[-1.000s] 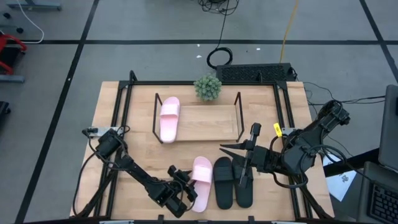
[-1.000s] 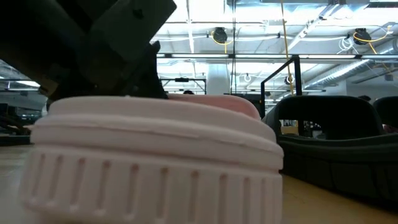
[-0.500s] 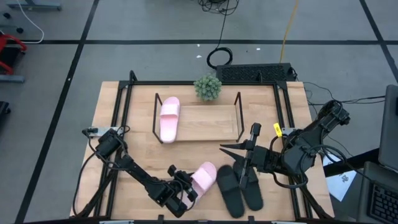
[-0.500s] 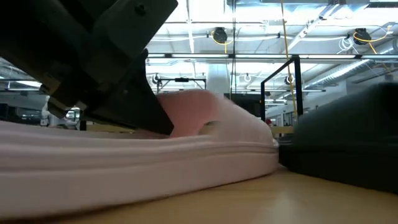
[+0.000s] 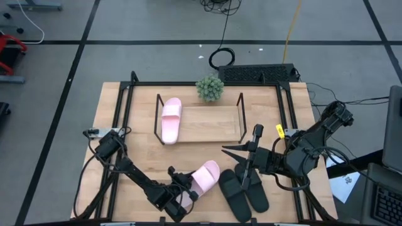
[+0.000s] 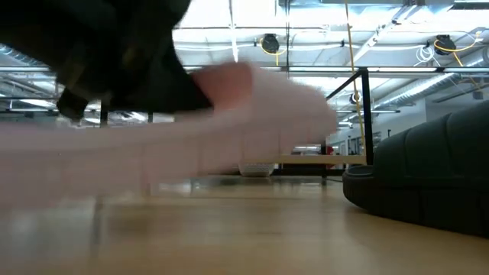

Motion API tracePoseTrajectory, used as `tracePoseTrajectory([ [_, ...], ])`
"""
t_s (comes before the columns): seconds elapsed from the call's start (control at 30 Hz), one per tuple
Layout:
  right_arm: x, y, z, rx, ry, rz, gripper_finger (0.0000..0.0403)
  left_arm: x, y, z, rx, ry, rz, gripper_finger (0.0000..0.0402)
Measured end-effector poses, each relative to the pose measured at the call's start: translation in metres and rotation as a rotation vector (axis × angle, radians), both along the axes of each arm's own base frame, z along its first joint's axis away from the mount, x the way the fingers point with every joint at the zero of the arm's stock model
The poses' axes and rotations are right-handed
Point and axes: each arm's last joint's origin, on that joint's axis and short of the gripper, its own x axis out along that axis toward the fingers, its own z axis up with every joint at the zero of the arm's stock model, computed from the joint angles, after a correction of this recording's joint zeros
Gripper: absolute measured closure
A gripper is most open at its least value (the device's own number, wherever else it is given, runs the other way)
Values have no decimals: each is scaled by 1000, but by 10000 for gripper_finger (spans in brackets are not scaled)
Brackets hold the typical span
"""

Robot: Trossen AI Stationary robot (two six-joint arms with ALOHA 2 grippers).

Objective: Pick and place slides into the shelf
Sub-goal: Put the pink slide on the shelf

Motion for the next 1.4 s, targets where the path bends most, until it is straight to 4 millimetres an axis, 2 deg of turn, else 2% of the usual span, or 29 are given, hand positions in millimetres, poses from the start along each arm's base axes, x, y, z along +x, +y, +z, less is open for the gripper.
tracePoseTrajectory([
  [0.13,0,0,-1,-4,5,0,374,-3,1,27,26,-111,38,400],
  [0.3,0,0,1,-29,2,1,374,-4,15,85,148,-284,159,401],
  [0.37,0,0,3,-46,-8,0,374,3,32,106,173,-308,227,401],
  [0.43,-1,-1,5,-75,-11,-1,374,17,57,123,181,-305,302,401],
  [0.53,-5,-3,10,-88,-28,0,374,41,100,136,215,-276,425,401],
  [0.7,-18,-7,20,-51,-61,16,374,66,157,136,167,-302,543,401],
  [0.8,-27,-7,26,-28,-81,37,374,73,177,129,113,-287,525,401],
  [1.03,-44,-4,34,42,-117,87,374,79,191,112,125,-265,571,402],
  [1.13,-47,-2,35,48,-120,99,374,79,198,98,119,-259,598,402],
  [1.4,-51,3,35,48,-119,124,374,67,219,81,50,-177,637,402],
])
